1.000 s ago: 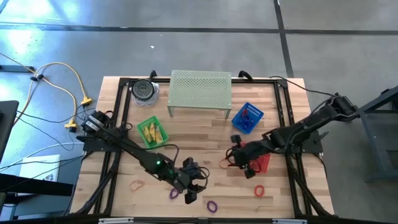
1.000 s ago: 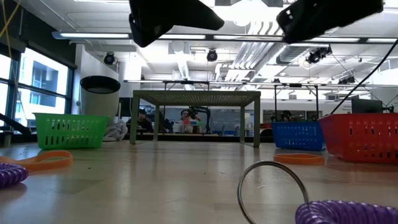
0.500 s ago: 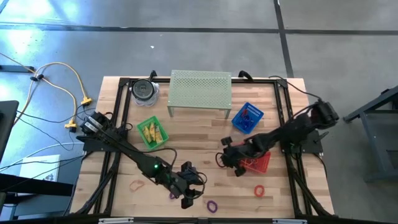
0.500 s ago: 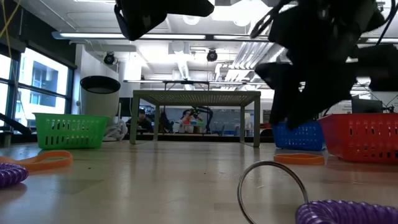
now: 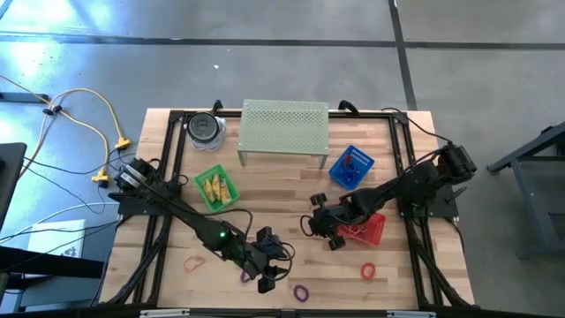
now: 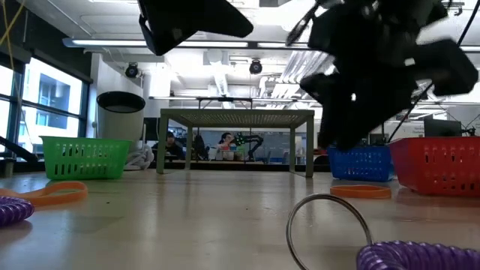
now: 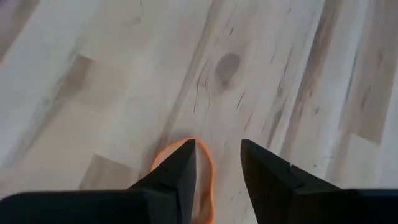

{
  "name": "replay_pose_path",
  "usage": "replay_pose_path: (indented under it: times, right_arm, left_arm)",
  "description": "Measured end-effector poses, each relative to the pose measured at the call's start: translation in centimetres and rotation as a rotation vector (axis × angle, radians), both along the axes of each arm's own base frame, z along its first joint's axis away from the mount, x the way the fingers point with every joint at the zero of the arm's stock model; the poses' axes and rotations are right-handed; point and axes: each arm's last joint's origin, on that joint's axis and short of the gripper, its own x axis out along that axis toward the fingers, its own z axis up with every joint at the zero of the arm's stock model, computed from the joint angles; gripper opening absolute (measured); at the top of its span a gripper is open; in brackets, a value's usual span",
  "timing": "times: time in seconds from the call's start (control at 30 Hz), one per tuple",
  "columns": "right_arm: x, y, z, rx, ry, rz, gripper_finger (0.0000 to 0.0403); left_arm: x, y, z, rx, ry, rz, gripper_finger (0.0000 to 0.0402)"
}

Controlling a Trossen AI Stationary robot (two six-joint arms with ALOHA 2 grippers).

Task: Pick & Place Office Desk Supplies
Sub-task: Put the orange rubberband into the red basket

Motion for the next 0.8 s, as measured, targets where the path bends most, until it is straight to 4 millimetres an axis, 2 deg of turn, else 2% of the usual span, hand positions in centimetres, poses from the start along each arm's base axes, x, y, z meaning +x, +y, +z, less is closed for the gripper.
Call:
replay_pose_path:
  times: [0.17,0.3,0.5,0.8]
  right_arm:
    - [0.9,0.3,1.6,-0.015,0.077,-0.004,0.0113]
    - [1.7,0.6,0.9,-0.024,0.148,0.010,0.0113]
    - [2.9,0.8,-1.5,-0.052,0.222,0.022,0.0113]
    - [3.1,0.8,-1.8,-0.069,0.230,0.045,0.0113]
  left_arm:
    - [0.0,0.0,0.0,0.002,0.001,0.000,0.0200]
    - [-0.2,-0.3,0.0,0.002,0.001,-0.008,0.0200]
    - [-0.5,-0.8,0.0,0.002,0.002,-0.025,0.0200]
    - [-0.9,-1.4,0.0,0.001,0.002,-0.044,0.0200]
